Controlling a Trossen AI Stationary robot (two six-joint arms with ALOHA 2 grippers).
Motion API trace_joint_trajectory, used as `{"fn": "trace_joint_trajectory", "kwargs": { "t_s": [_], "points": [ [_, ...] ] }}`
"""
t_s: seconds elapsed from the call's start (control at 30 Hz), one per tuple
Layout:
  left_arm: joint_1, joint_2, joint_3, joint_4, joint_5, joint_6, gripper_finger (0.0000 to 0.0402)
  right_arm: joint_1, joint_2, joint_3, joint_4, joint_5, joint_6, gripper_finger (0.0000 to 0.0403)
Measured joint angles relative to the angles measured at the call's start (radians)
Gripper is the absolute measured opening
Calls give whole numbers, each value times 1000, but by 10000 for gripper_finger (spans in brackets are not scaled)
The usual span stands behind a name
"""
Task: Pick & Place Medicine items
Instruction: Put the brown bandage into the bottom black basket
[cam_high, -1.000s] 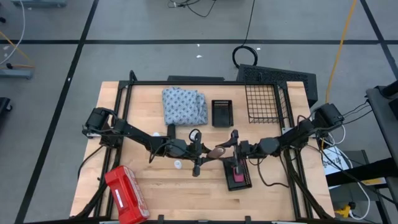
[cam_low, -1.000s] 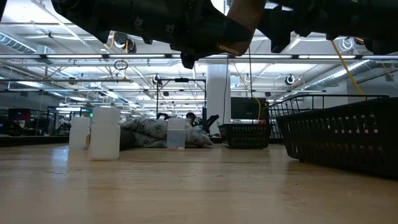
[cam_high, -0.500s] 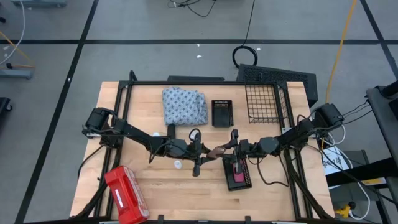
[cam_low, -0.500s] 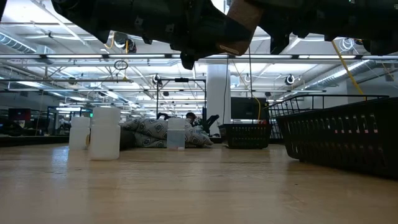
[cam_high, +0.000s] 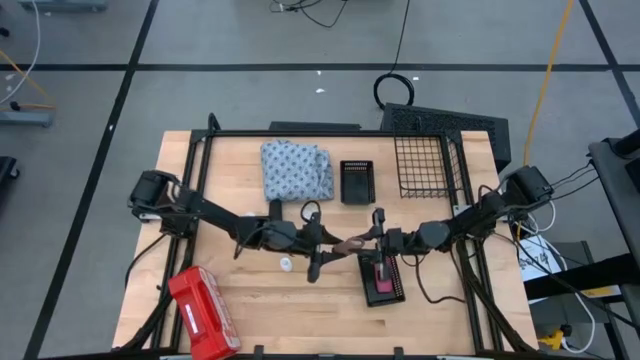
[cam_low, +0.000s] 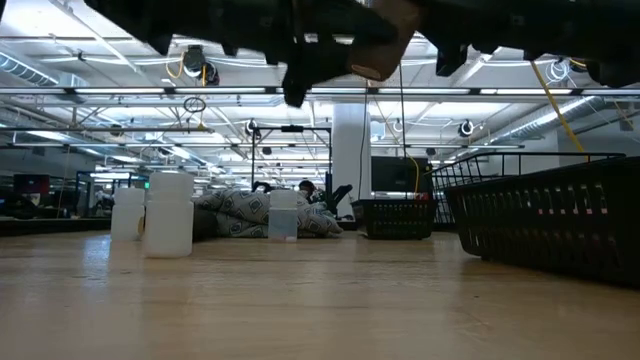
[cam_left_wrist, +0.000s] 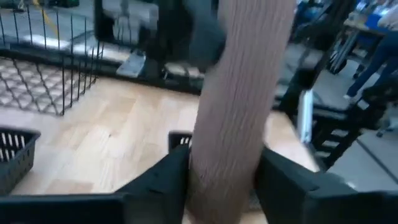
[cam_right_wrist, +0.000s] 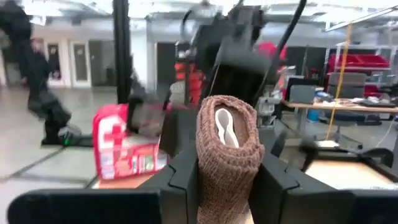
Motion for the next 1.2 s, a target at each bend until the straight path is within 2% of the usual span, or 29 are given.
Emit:
{"fn": "trace_joint_trajectory", "kwargs": {
  "t_s": [0.17,0.37,0.5,0.63,0.8,1.2],
  "points": [
    [0,-116,2,-114,0,27,233,27,-53,-3,-67,0,-33,89],
    [0,-189,2,-229,-14,72,266,104,-235,-2,-394,6,-71,89],
    [0,-187,2,-260,-47,64,270,189,-302,-2,-579,123,-74,89],
    [1,-181,1,-289,-90,52,271,265,-301,-2,-683,257,-77,89],
    [1,-182,1,-285,-110,51,271,309,-246,-2,-741,368,-29,89],
    [1,-182,1,-286,-141,38,271,292,-136,-2,-747,367,19,90]
  ]
}}
